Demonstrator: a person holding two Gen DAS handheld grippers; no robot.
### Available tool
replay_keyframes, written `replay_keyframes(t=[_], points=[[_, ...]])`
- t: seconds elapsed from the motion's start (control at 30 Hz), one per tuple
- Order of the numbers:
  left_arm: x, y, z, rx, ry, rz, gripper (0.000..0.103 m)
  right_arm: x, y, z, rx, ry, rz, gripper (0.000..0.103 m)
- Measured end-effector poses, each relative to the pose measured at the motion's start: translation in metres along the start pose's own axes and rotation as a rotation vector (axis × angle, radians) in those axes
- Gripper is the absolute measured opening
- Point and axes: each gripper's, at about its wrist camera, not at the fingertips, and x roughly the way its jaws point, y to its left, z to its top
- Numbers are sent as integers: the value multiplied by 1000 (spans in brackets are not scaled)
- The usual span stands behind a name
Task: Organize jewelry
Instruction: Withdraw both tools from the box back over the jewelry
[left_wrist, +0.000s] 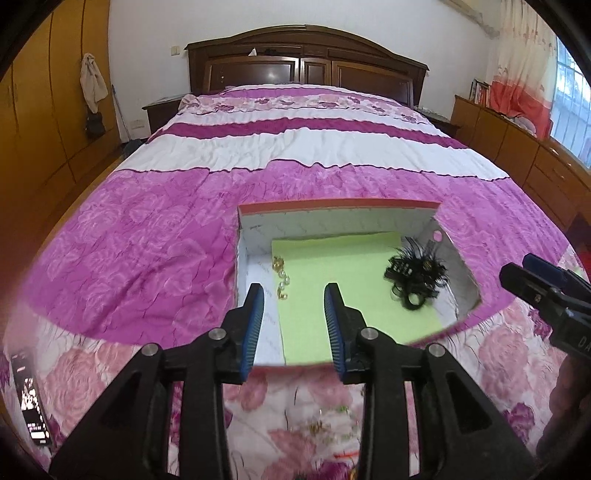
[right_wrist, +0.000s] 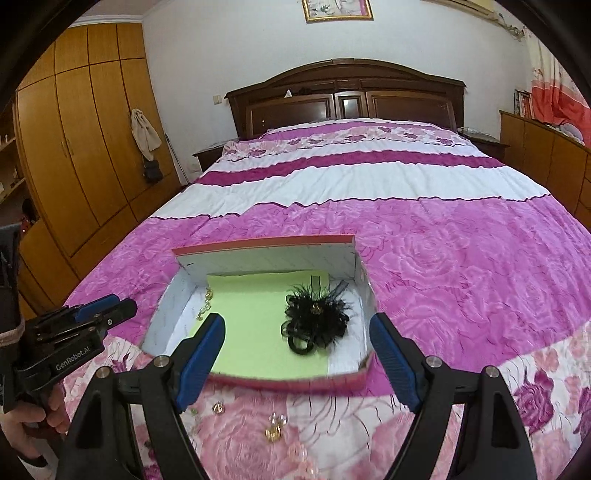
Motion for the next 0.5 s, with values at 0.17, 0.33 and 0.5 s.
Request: replay_keyframes(t=[0.17,0.33,0.5], points=[[-17,4,-16,-11,8,-3,26,-20,-5,-16,17,12,0,83],[-26,10,-37,-29,35,-10,27,-32,-13,-37,34,37,-13,82],[-28,15,-54,-41,72,-10,27,-38,-20,-62,44,73,-35,83]])
